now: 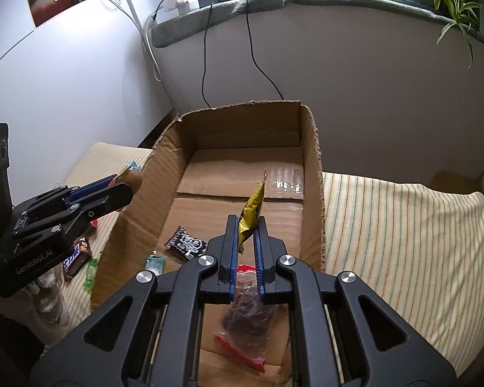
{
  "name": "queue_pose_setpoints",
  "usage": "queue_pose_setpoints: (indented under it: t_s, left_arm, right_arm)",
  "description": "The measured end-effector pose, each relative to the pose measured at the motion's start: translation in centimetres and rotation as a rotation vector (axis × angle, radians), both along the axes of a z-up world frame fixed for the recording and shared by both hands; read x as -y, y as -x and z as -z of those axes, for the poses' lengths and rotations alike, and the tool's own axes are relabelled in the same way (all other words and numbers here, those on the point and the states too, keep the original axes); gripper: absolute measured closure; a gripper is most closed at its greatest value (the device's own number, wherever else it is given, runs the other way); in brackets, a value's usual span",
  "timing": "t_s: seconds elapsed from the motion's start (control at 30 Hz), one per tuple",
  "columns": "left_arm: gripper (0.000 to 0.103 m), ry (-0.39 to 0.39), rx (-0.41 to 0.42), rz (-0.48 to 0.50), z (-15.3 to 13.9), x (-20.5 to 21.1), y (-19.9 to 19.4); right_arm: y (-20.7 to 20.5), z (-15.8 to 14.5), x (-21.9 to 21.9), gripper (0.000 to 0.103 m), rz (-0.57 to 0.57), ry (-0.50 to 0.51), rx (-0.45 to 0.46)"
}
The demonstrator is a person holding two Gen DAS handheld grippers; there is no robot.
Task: Organize snacks
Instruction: 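Carry both snacks over the cardboard box and open both grippers to drop them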
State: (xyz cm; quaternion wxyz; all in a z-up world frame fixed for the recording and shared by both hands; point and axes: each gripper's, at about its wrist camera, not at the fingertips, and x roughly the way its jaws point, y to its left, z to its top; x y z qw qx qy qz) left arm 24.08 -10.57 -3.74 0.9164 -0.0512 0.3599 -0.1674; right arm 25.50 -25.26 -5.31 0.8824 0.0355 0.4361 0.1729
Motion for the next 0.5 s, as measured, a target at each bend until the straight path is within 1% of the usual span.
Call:
queue_pose_setpoints:
  t_s: [0.43,0.5]
  left_arm:
    - [0.082,-0.016,-0.011,0.011,0.3,0.82,-0.46]
    - [0.08,-0.015,-0.009,0.007,0.21,0.73,-0.44]
  right_arm:
    - [-0.31,0.61,0.54,0.094,0.0,0.004,-0.024]
    - [-0.27,0.66,0.56,0.091,-0.001,0.004,-0.029]
